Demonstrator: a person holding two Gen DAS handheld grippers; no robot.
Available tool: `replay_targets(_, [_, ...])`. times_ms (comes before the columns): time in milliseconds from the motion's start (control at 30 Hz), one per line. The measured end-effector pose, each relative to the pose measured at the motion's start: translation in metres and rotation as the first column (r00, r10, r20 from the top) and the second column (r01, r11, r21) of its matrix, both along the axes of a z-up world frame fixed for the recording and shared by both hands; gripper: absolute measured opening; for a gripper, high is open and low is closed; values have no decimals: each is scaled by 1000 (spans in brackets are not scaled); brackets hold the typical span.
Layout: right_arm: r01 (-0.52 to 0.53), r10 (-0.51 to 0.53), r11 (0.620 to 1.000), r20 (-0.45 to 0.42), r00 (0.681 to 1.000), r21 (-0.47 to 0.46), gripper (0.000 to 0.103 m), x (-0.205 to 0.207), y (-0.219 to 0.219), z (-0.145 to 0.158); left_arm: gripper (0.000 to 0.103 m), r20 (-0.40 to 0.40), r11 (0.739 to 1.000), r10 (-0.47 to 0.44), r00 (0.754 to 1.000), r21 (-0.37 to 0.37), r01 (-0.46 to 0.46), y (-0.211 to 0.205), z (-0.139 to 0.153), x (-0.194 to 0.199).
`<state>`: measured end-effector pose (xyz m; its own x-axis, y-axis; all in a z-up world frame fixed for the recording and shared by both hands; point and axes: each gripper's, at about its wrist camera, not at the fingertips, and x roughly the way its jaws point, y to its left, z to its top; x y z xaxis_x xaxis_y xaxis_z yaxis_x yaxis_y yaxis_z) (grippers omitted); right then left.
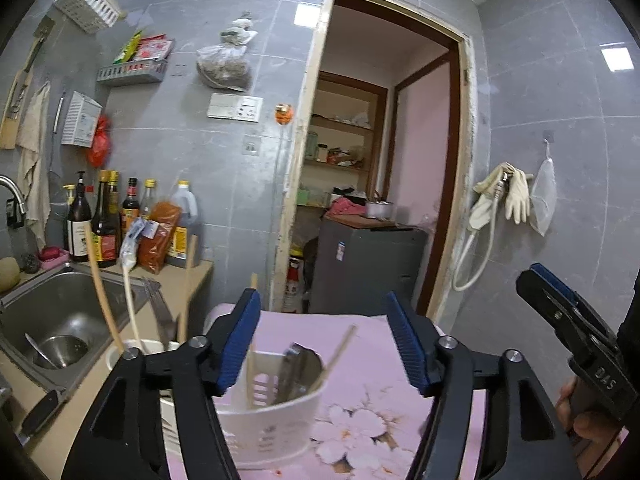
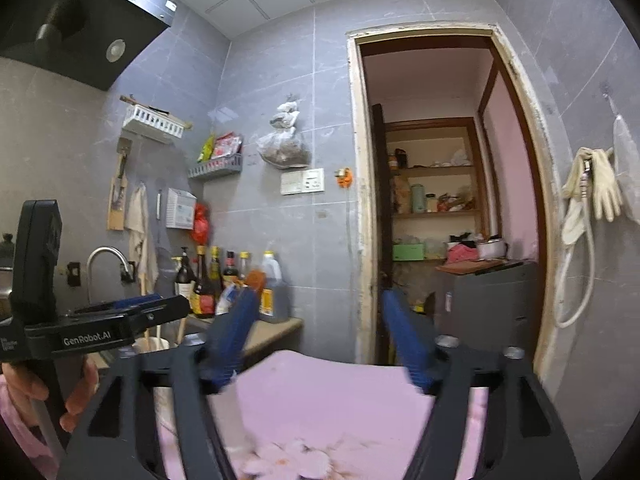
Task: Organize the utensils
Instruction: 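Move both tools back over the last spoon and chopstick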
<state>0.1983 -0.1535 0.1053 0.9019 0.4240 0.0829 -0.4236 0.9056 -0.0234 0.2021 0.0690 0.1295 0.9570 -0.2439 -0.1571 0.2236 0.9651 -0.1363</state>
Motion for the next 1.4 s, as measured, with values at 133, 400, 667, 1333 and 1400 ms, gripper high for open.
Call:
replay_targets(133, [32,-32,999,-11,999,3,79,-7,-19,-5,77,-11,1000,-31,999,-2,31,-13,-6,-2])
replay_targets(400, [73,-73,997,-54,996,3,103,-14,-52,-22,97,-81,992,-118,990,30,121,-44,-30,0])
replay_targets(667, [124,-127,992,-178,976,-26,103,-4,-76,-47,97,-234,966,-193,953,125,227,-83,-70,15])
replay_targets(1333, [87,-155,988,-710,687,-130,54,100,-102,-116,55,-648,898,-328,687,11,440,-128,-137,104])
replay_targets(1400, [72,-151,988,-735,661,-138,49,108,-100,-120,49,-670,892,-335,663,1,452,-131,-143,108])
